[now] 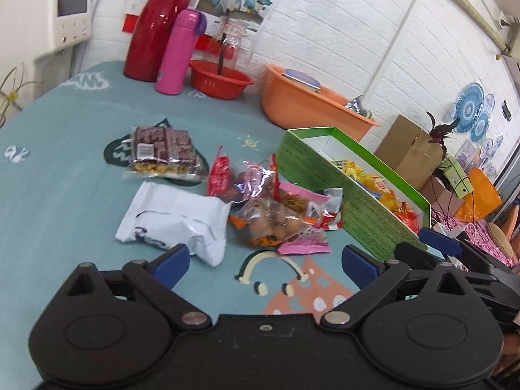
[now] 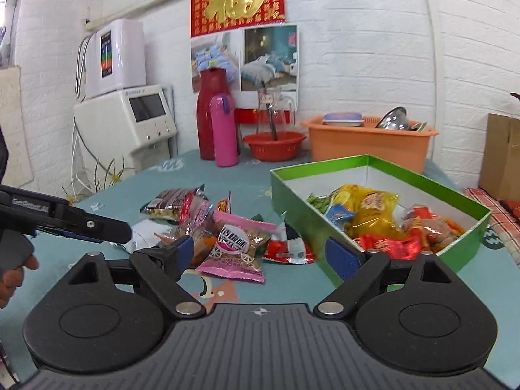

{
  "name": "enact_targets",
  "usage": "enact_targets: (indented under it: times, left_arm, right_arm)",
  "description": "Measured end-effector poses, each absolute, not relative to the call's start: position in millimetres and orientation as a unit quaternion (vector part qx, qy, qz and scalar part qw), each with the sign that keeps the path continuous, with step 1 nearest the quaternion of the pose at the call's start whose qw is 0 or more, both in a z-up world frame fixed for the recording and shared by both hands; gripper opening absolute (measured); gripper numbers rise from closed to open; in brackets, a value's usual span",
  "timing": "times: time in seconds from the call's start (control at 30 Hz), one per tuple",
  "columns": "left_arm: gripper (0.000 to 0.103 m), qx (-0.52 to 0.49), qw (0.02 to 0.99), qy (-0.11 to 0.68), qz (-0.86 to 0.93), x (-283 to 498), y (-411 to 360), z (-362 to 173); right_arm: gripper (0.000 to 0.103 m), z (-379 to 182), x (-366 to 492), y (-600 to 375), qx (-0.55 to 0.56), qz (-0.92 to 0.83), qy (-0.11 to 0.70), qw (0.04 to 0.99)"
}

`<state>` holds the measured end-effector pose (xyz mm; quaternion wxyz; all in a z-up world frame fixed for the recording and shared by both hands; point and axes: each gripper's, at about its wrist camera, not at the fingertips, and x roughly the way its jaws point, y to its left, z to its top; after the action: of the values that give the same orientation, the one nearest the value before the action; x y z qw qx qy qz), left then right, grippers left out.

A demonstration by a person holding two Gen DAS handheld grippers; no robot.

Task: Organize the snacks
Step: 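Close the left tool on the clear round-biscuit bag while the right tool reaches into the pile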

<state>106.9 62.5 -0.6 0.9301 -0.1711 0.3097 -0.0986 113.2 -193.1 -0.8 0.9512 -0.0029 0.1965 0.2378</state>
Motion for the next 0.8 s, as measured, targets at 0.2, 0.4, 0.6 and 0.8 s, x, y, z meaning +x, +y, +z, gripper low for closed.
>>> enact_targets:
  times: [0.2, 0.4, 0.6, 0.8]
  left_arm:
    - [0.103, -0.169, 0.932, 0.295, -0.121, 104, 68, -4]
    - [0.103, -0.147, 0.931, 0.299, -0.148, 123, 60, -9]
    - [0.103, -0.112, 0.937, 0.291, -0.155, 151, 47, -10]
    - [0.091, -0.087, 0.934, 0.312, -0.148, 187, 39, -21]
  right_arm:
    - [0.094, -12, 149, -182, 0.005, 0.203, 0.218, 0.955]
    - [0.080, -24, 187, -163, -0.002, 0.175, 0.231, 0.957]
    - [0.060, -32, 209, -142, -0.039, 0.157, 0.219, 0.962]
    - [0.006, -29, 193, -153, -0.035, 0.177, 0.225, 0.957]
